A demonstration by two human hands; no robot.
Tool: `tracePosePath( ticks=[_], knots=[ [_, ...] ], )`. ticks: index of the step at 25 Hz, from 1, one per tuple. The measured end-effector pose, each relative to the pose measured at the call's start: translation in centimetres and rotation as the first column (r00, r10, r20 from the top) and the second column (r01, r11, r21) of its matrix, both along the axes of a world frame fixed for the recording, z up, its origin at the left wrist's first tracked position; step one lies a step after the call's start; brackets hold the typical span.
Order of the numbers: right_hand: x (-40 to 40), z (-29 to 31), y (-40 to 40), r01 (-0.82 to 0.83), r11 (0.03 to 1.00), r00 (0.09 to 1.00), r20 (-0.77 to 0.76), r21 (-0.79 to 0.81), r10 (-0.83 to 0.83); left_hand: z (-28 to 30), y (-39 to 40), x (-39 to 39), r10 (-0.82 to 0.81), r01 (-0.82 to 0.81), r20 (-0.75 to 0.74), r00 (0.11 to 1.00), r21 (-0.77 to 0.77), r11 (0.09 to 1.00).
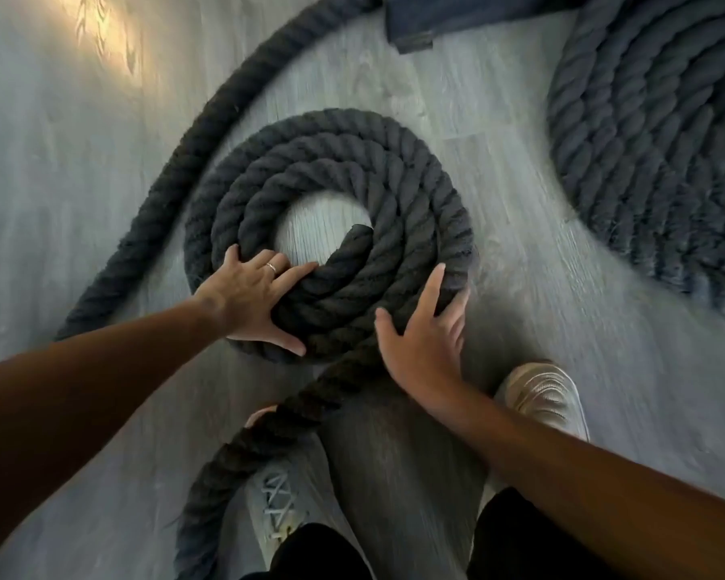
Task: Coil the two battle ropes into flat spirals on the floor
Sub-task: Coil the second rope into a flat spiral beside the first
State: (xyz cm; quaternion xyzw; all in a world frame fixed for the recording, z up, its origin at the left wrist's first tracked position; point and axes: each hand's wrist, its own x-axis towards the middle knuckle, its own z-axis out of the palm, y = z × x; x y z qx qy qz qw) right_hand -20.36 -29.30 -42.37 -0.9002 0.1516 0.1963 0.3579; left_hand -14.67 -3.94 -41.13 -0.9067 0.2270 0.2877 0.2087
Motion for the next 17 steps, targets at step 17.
tracePosePath(
  ticks=[17],
  knots=[
    [15.5,1.3,-2.6,-0.491,0.866,0.871,-0.078,-0.093,0.486,-1.3,-8.6,-1.2,0.765,-0.775,-0.127,0.631,-0.163,0.611]
  ],
)
